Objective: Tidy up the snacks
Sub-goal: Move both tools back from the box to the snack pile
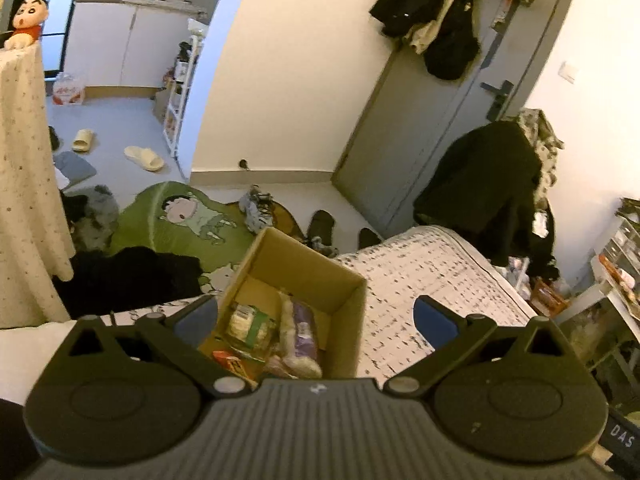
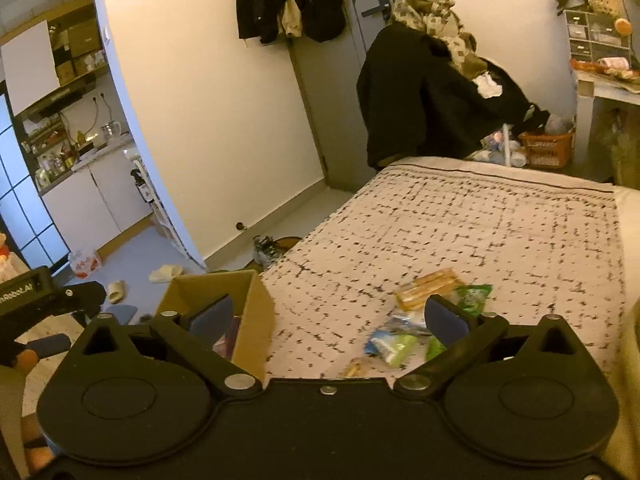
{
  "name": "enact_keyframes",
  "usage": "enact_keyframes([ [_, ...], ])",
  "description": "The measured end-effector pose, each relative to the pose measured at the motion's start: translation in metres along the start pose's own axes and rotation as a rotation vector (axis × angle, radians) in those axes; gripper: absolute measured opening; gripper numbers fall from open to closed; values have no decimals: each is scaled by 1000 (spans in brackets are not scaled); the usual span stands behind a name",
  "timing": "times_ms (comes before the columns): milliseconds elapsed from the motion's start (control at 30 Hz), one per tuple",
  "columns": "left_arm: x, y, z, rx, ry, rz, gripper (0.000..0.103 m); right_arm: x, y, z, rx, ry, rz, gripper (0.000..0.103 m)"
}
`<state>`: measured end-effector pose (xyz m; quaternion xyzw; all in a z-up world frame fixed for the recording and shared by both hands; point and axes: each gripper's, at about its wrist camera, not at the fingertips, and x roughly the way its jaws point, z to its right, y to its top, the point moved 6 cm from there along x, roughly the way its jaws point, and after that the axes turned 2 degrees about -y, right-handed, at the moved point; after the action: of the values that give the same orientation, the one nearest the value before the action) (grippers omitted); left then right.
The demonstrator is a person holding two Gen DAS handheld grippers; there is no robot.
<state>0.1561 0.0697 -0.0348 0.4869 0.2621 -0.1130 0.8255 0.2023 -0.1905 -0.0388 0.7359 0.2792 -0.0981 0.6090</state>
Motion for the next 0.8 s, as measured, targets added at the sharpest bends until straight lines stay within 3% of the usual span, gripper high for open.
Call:
enact_keyframes([
  [467, -12, -21, 24, 51, -33, -37, 103, -14, 0, 25, -23, -20, -7, 103],
  [800, -9, -41, 43, 96, -58, -120, 103, -15, 8, 40, -31, 2, -33, 103],
])
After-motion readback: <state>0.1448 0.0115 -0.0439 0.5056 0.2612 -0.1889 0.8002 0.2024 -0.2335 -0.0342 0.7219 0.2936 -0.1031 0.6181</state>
